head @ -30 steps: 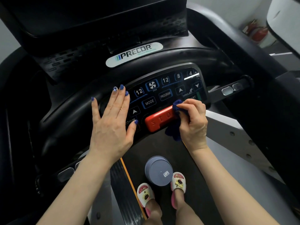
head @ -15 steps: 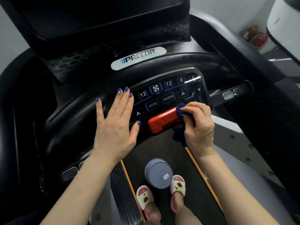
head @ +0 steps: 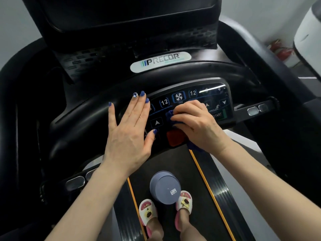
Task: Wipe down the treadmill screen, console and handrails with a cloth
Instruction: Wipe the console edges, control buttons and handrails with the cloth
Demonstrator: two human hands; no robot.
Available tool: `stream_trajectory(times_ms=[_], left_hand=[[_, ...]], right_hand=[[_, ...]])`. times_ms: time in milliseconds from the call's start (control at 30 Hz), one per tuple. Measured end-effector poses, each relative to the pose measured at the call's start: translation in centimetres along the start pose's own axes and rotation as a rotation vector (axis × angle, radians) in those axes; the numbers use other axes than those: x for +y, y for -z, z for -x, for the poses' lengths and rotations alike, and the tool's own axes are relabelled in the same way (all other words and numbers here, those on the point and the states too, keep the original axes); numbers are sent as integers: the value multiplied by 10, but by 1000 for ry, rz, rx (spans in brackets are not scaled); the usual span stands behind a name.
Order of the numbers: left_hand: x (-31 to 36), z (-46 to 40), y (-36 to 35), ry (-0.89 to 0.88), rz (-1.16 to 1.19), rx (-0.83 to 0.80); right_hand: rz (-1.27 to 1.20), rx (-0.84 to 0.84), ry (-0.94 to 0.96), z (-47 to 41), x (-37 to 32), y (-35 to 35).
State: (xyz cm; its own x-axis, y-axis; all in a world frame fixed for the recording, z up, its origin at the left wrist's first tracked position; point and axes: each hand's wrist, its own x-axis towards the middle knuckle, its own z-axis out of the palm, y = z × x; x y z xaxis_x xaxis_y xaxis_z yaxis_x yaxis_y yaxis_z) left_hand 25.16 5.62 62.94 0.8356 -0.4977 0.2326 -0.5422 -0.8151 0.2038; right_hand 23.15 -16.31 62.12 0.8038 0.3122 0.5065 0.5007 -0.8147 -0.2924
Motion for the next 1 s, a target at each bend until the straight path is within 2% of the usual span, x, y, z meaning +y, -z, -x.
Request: stream_trajectory(times_ms=[100,233,367,500,667,867,1000], left_hand=[[-2,0,-1,-1,16,4],[-3,0,-2,-5,26,15],[-3,0,-2,-18,25,23],[-5,0,-1,-21,21,15],[-3,1,-4,-11,33,27],[-4,1,-3,-19,21,14],[-3,1,-4,-11,26,14]], right_hand=[[22,-8,-11,11,10,6],[-46,75,-37,6,1,-4],[-60,64,-7,4,-2,-9],[-22,177,-92,10,4,-7],[-15,174,-96,10,-6,-19],[27,346,-239,1,-12,-26],[31,341,-263,0,-15,-28]])
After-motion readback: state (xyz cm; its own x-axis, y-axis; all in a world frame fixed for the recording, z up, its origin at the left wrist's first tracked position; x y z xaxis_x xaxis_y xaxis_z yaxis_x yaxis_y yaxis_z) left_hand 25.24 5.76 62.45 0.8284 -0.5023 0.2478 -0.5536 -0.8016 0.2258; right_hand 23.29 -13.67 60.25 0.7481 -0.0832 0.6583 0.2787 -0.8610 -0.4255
